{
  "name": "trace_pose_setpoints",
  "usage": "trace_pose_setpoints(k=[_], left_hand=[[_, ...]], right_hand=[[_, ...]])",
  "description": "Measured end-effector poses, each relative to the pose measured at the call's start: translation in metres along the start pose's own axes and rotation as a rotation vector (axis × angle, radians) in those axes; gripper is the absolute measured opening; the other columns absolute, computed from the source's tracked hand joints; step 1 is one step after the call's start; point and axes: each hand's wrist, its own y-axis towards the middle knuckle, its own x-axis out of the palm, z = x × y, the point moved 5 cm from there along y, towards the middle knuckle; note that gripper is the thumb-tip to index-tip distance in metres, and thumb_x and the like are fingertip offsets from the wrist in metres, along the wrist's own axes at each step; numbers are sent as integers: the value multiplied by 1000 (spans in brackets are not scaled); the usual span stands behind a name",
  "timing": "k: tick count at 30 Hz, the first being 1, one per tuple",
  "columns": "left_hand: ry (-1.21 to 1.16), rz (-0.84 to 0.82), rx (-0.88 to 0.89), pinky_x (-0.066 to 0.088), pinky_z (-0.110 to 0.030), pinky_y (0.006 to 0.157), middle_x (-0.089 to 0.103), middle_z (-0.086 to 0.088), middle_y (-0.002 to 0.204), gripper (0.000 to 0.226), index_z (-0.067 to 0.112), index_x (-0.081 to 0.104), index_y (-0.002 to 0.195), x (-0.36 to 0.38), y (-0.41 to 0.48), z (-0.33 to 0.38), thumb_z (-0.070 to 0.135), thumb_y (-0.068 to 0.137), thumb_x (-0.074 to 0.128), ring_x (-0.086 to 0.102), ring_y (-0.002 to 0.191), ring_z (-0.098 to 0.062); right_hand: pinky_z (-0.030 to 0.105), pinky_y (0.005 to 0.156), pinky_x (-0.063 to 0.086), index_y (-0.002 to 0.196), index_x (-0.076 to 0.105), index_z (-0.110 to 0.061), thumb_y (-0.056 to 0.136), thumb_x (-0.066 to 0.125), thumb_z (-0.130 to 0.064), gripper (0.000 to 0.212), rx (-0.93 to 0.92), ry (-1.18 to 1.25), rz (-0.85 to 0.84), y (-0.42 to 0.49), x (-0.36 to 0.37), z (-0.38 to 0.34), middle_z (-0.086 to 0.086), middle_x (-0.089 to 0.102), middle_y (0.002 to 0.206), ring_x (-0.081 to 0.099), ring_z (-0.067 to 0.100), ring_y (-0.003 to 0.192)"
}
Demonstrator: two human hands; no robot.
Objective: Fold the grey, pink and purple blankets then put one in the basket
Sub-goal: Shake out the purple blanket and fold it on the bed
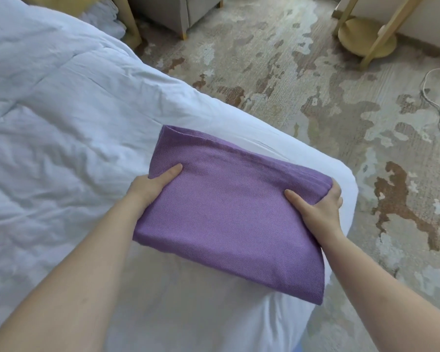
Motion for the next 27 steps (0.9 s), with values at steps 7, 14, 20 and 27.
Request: trace_pose_setpoints(k=[7,14,20,27], left_hand=[[-229,193,-134,47,-26,65,67,12,79,75,24,68,78,-5,-60,-65,85,35,70,64,74,-12],[156,473,-32,37,-44,101,35,-13,145,95,17,30,143,2,-65,-87,78,72,50,46,122,-35],[889,359,631,-14,-42,114,-11,6,160,74,44,1,149,35,-62,-17,77,83,12,-8,147,-19],[906,225,479,-6,-43,119,-17,14,158,84,44,-13,146,34,-20,-48,84,73,-2,-15,145,-9]], right_hand=[[22,106,14,150,10,-30,54,79,-64,122,-197,-201,-276,52,18,-56,9,20,152,24,18,139],[42,117,18,150,3,-29,65,62,-76,114,-393,-508,-110,48,30,-60,7,2,160,9,23,147],[42,119,-2,151,5,-36,84,31,-72,80,-831,-808,-170,-19,56,-73,-6,0,162,-3,17,148],[36,120,-4,152,-3,-31,84,12,-77,83,-640,-878,-214,7,45,-27,-17,-8,159,-15,7,146]])
